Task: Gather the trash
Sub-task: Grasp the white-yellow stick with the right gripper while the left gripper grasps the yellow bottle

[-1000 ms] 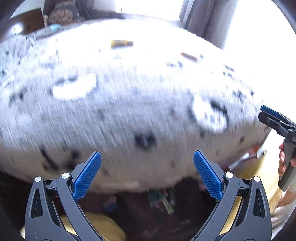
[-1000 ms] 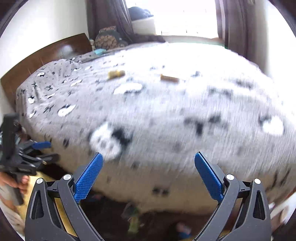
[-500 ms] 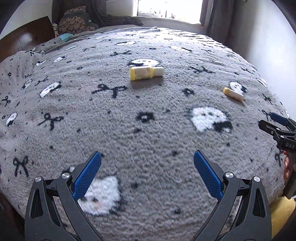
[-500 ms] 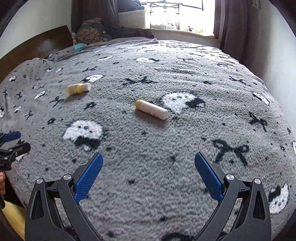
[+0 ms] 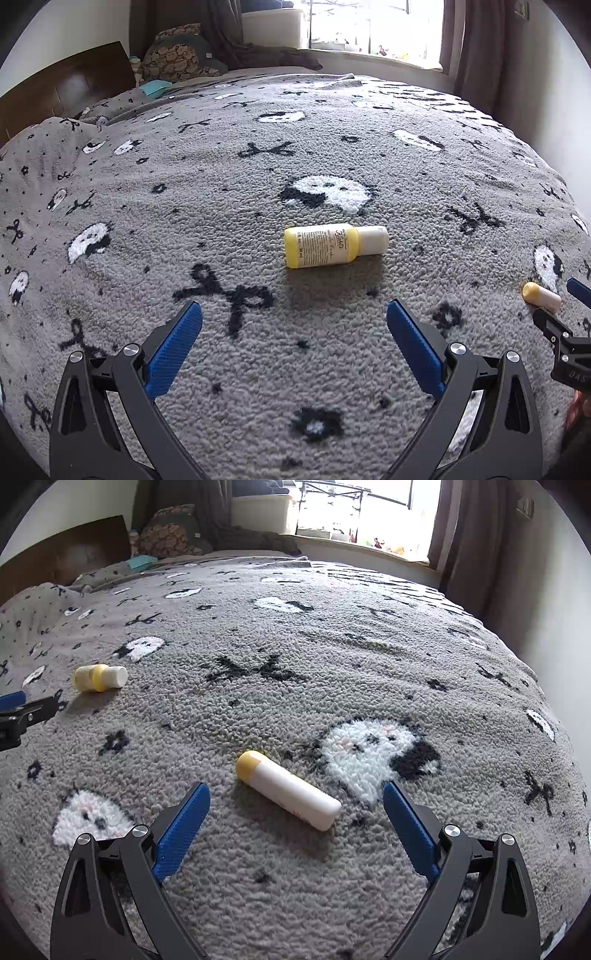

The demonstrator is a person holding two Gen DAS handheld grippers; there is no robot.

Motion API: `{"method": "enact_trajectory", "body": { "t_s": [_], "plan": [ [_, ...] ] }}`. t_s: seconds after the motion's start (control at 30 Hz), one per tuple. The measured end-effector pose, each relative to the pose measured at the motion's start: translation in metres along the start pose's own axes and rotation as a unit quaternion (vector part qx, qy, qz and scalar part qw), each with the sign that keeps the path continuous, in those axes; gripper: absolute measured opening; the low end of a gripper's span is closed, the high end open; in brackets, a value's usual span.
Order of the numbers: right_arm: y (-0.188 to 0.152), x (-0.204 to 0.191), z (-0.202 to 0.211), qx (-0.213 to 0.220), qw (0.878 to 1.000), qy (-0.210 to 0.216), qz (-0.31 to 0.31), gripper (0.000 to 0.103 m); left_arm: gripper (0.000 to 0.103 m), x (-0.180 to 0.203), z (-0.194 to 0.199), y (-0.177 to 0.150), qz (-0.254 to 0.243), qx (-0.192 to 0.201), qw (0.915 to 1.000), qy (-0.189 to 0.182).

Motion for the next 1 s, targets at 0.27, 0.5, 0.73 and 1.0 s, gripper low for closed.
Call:
{"method": "enact_trajectory", "body": {
  "t_s": [0.27,0.5,0.73,1.0],
  "plan": [
    [0.001,-0.009,-0.024,-0.033,0.999,0.034,0.008,0.076,0.095,0.015,-0.036,0.018,0.0,-0.021,0.9997,0.015],
    [0.0,-0.01,-0.023,-0.033,0.998,0.059,-0.001,0.061,0.095,0.022,-0.059,0.029,0.018,-0.034,0.9992,0.013],
    [0.001,-0.012,-0.017,-0.032,0.998,0.062,0.003,0.06,0.094,0.026,-0.077,0.036,0.025,-0.048,0.9985,0.0],
    [-0.011,-0.017,-0.007,-0.055,0.995,0.077,0.013,0.06,0.08,0.029,-0.07,0.027,0.005,-0.057,0.9983,-0.008]
  ]
}}
Point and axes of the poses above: each gripper's, at about its wrist camera, not at the fingertips, and z roughly against the way its jaws point, x to its right, y to its top, the point moved 8 cm from there along -z, roughly the way its jaws point, and after that the axes turned 3 degrees about -y, right-handed, at the moved point
